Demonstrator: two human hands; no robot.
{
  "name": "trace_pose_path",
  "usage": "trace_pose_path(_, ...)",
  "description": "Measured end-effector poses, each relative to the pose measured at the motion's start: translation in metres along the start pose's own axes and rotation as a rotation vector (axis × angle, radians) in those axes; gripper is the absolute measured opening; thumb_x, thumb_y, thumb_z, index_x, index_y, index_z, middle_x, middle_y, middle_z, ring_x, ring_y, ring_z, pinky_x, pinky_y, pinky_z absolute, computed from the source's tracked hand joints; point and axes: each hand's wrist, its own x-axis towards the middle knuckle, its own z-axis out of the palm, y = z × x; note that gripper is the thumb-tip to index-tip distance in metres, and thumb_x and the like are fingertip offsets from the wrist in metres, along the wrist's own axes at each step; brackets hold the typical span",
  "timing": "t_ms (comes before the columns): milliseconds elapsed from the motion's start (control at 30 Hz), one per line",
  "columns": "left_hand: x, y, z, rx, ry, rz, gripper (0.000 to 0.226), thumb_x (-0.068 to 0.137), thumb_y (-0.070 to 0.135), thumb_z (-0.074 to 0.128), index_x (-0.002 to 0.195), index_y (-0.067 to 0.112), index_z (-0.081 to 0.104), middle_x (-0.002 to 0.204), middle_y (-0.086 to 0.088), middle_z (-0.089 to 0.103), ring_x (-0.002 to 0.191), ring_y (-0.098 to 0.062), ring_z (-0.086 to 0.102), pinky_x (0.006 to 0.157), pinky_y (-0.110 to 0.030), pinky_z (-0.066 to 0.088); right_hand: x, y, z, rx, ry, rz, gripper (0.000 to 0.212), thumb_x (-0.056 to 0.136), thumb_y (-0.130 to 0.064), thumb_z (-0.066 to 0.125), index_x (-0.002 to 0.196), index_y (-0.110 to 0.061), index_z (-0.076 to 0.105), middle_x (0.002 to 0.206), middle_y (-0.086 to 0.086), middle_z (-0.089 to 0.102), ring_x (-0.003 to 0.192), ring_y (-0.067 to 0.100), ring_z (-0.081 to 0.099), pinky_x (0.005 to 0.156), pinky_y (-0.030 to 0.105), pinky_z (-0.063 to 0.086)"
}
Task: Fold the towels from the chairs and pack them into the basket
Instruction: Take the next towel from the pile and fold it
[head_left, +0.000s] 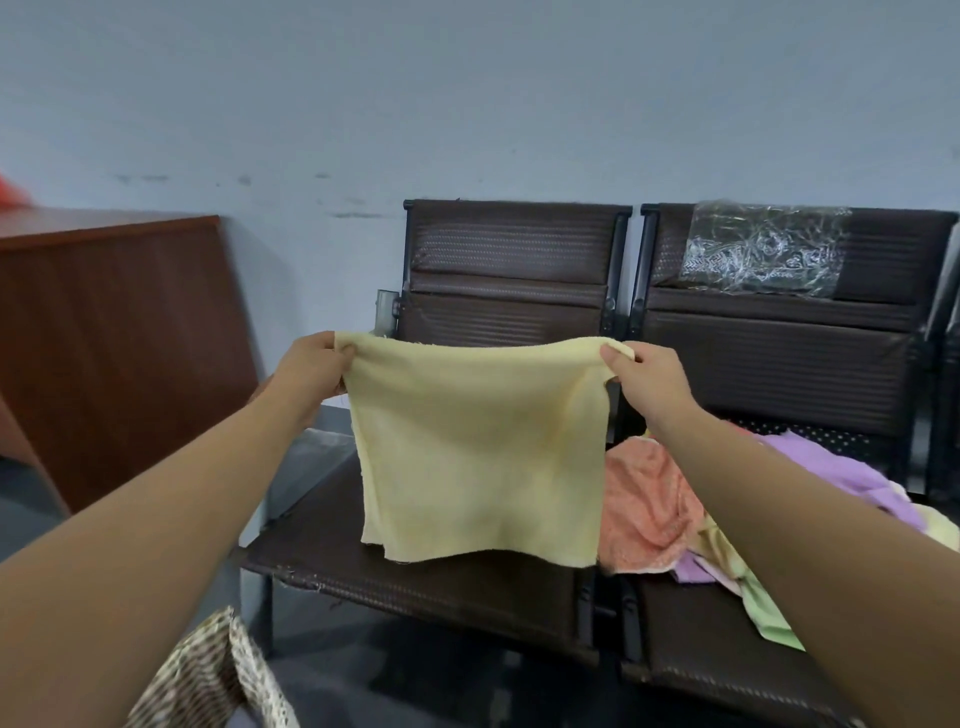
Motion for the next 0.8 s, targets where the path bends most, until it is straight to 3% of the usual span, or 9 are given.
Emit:
trace_pose_path(100,0.011,-0.006,0.006,0.077,0.019,0.009,0.024,0.095,0.005,0.049,0.09,0.013,0.071,0.099,-0.017,0.069,0.087,-0.03,0.063,0.092,-0.05,0.057,0.006,0.009,0.01,0.086,0.047,0.046,0.009,0.092,-0.017,0.069,0.086,-0.018,0.075,0.091,0.008,0.074,0.078,0.018,0.064,0.075,0.034,0.053)
trace_pose_path(200,0.029,-0.016,0.013,0.13,0.09,0.029,0.019,0.095,0.01,0.054,0.095,0.002,0.071,0.095,-0.021,0.07,0.083,-0.031,0.065,0.088,-0.047,0.058,0.016,0.021,0.025,0.09,0.077,0.083,0.011,0.089,-0.017,0.072,0.081,-0.024,0.073,0.09,0.006,0.076,0.086,0.023,0.07,0.083,0.041,0.057)
trace_pose_path(267,0.046,-0.023,0.016,0.146,0.126,0.021,0.018,0.094,0.011,0.057,0.094,-0.001,0.071,0.083,-0.016,0.065,0.074,-0.027,0.06,0.086,-0.044,0.059,0.027,0.03,0.036,0.01,0.094,0.052,0.004,0.09,-0.02,0.071,0.087,-0.02,0.075,0.088,0.003,0.074,0.089,0.025,0.069,0.086,0.043,0.056)
trace_pose_path(333,0.063,-0.032,0.018,0.158,0.156,-0.003,0.018,0.092,0.011,0.058,0.087,-0.003,0.069,0.075,-0.012,0.059,0.07,-0.025,0.055,0.081,-0.039,0.058,0.038,0.037,0.048,-0.031,0.107,0.031,0.013,0.09,-0.02,0.07,0.101,-0.015,0.077,0.084,-0.001,0.071,0.089,0.022,0.067,0.084,0.038,0.055)
trace_pose_path(400,0.081,-0.041,0.021,0.208,0.185,-0.007,0.022,0.089,0.016,0.058,0.085,-0.003,0.068,0.072,-0.01,0.056,0.07,-0.023,0.051,0.074,-0.035,0.05,0.053,0.045,0.062,0.0,0.126,0.06,0.02,0.091,-0.021,0.07,0.109,-0.016,0.076,0.084,-0.008,0.068,0.09,0.017,0.065,0.082,0.032,0.052)
trace_pose_path(467,0.099,-0.048,0.027,0.225,0.201,-0.01,0.021,0.09,0.02,0.061,0.087,0.002,0.071,0.073,-0.006,0.057,0.071,-0.023,0.051,0.074,-0.034,0.047,0.071,0.055,0.076,0.069,0.118,0.119,0.022,0.09,-0.021,0.071,0.112,-0.017,0.076,0.09,-0.008,0.07,0.092,0.016,0.067,0.087,0.035,0.055)
trace_pose_path(567,0.119,-0.048,0.035,0.044,0.173,-0.048,0.01,0.089,0.014,0.065,0.09,0.005,0.07,0.079,-0.009,0.058,0.075,-0.022,0.053,0.083,-0.037,0.054,0.1,0.06,0.092,0.198,0.099,0.222,0.029,0.088,-0.02,0.075,0.117,-0.017,0.074,0.101,-0.002,0.073,0.093,0.017,0.069,0.092,0.04,0.058)
trace_pose_path(667,0.137,-0.039,0.035,-0.136,0.154,-0.049,0.012,0.081,0.017,0.07,0.088,0.007,0.069,0.085,-0.013,0.058,0.078,-0.023,0.057,0.092,-0.044,0.057,0.129,0.047,0.099,0.262,0.09,0.209,0.035,0.089,-0.013,0.073,0.123,-0.013,0.07,0.117,0.004,0.07,0.107,0.02,0.064,0.1,0.037,0.053)
trace_pose_path(800,0.143,-0.017,0.028,-0.251,0.136,0.006,0.011,0.082,0.018,0.07,0.087,0.011,0.075,0.097,-0.014,0.071,0.084,-0.021,0.066,0.086,-0.042,0.06,0.156,0.013,0.093,0.28,0.087,0.119,0.032,0.092,-0.005,0.067,0.121,-0.015,0.071,0.115,0.004,0.067,0.1,0.02,0.065,0.086,0.028,0.056)
